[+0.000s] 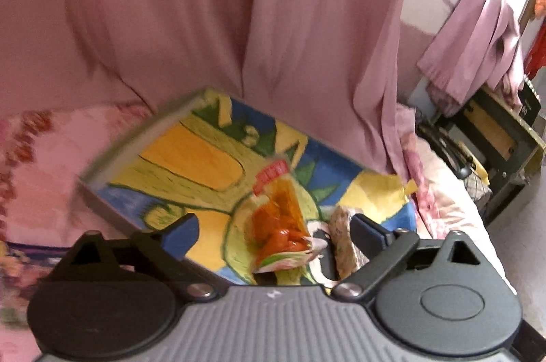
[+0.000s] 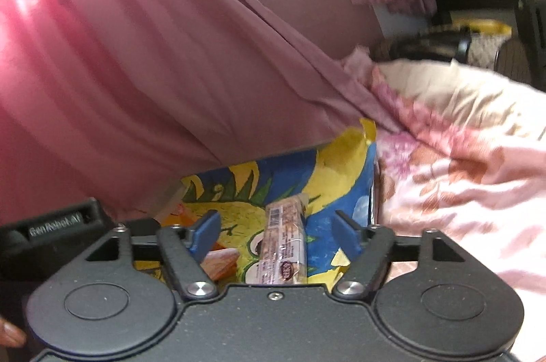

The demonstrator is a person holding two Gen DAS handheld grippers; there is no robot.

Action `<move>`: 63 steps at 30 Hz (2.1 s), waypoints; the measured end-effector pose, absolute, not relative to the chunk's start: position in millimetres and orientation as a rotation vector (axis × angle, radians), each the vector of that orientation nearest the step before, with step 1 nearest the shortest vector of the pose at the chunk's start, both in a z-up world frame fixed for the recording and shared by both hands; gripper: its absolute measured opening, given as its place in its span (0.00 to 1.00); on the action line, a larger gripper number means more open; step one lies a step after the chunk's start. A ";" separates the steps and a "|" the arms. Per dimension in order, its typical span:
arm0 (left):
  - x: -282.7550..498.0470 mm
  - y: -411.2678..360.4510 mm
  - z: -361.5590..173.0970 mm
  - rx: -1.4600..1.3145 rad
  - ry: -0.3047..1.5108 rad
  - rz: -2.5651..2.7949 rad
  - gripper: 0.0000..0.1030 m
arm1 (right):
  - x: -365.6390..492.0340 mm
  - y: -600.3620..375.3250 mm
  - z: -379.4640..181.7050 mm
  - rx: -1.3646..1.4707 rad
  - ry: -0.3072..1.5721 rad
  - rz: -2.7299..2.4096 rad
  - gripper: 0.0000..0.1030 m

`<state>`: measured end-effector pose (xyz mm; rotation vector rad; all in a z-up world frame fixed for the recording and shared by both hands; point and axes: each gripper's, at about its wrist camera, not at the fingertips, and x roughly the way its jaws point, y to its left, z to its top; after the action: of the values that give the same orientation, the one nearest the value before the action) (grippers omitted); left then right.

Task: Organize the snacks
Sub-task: 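Lower both snacks into the box lid and open both grippers, then withdraw both open tools from the box lid back over the pile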

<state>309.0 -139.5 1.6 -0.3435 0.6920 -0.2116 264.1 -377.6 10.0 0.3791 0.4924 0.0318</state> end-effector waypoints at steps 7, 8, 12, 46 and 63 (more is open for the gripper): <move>256.7 -114.4 25.4 -0.280 0.598 -0.164 0.99 | 220.6 -356.9 35.9 0.314 0.434 0.051 0.90; 249.0 -110.9 27.7 -0.269 0.591 -0.158 0.99 | 214.6 -353.4 39.4 0.300 0.425 0.052 0.94; 219.1 -98.2 33.4 -0.209 0.571 -0.143 0.99 | 187.3 -339.8 48.1 0.270 0.395 0.056 0.99; 112.7 -26.2 -4.5 0.056 0.634 -0.284 1.00 | 72.0 -256.7 12.9 0.117 0.686 0.055 0.99; 171.0 -33.2 -18.1 0.145 0.781 -0.536 1.00 | 89.5 -246.1 -8.6 0.118 0.827 0.140 0.99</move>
<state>171.0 -33.2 -18.1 0.1445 0.7809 -0.5360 89.5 -246.1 -8.6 0.1177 0.8267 0.1398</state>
